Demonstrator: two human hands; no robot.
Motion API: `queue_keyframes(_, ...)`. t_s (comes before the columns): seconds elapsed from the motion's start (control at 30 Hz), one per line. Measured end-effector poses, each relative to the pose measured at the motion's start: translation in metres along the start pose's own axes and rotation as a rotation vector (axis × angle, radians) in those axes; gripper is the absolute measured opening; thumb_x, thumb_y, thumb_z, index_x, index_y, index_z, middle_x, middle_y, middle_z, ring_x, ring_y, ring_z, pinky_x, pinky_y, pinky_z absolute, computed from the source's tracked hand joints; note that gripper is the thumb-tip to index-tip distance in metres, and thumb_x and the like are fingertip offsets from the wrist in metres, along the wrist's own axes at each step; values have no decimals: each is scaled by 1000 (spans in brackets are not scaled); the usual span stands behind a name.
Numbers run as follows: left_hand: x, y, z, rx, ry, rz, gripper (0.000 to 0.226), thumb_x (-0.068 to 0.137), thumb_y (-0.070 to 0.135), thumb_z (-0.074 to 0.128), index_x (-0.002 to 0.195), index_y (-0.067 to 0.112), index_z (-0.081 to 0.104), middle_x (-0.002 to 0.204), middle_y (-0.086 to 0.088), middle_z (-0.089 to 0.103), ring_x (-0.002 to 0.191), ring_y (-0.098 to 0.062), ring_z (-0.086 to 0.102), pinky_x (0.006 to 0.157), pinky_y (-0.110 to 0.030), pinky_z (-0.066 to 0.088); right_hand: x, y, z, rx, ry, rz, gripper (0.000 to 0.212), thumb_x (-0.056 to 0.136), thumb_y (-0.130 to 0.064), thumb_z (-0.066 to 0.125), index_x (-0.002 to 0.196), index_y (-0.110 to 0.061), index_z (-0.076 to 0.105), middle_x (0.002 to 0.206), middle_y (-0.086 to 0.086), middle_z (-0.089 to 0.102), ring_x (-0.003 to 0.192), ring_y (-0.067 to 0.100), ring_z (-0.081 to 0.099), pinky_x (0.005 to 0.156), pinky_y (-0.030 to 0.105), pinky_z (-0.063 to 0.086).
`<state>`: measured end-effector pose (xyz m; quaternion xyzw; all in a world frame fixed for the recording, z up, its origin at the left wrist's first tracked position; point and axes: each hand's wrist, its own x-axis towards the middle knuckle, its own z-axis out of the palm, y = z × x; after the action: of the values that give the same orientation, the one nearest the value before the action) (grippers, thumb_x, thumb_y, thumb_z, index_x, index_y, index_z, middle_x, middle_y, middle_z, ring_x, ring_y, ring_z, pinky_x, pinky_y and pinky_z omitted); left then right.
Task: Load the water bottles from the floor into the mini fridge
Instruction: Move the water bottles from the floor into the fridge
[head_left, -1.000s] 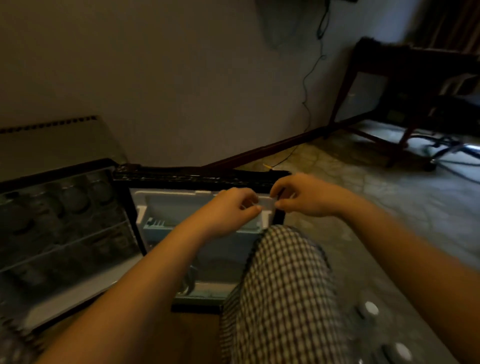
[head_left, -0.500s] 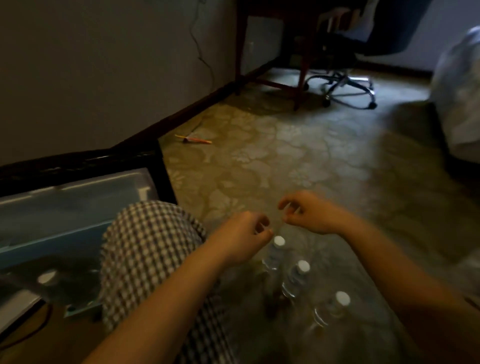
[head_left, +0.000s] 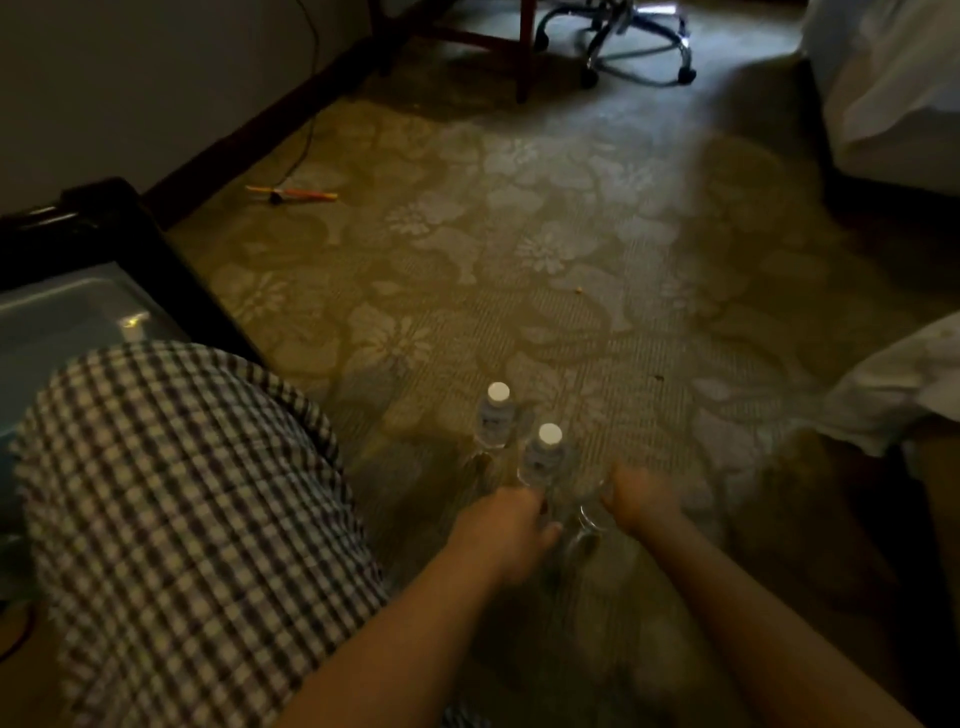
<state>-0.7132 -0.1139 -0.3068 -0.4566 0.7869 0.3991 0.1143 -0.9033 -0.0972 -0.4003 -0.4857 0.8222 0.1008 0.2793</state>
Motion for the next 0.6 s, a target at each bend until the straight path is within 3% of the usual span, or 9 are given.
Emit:
queue_keyframes(0.17, 3, -3, 3, -7, -12, -25, 30, 92, 35, 48, 117, 18, 52, 119, -7, 59, 109, -23, 56, 94, -41, 47, -1, 13, 11, 136, 150, -10, 35, 93, -30, 50, 124, -14, 49, 117, 10, 61, 107, 24, 58, 88, 34, 49)
queue_keyframes(0.3, 4, -8, 3, -68, 33, -58, 32, 91, 34, 52, 118, 18, 54, 122, -6, 59, 112, -22, 55, 93, -36, 46, -11, 10, -6, 342, 251, -59, 28, 90, -34, 56, 111, -16, 55, 102, 6, 66, 93, 20, 62, 83, 38, 53)
queue_keyframes(0.47, 1, -7, 0, -222, 61, -14, 45, 87, 27, 60, 130, 19, 47, 133, -4, 52, 122, -19, 50, 103, -35, 42, -42, -9, -60, 531, 353, -316, 13, 84, -25, 64, 89, -15, 59, 82, 2, 63, 76, 18, 62, 69, 38, 53)
queue_keyframes(0.6, -6, -4, -20, -373, 233, 82, 62, 82, 28, 66, 137, 22, 37, 137, 4, 40, 128, -12, 38, 109, -31, 34, -68, -38, -113, 556, 412, -527, 17, 79, -29, 69, 86, -17, 59, 76, -2, 60, 70, 14, 58, 64, 33, 49)
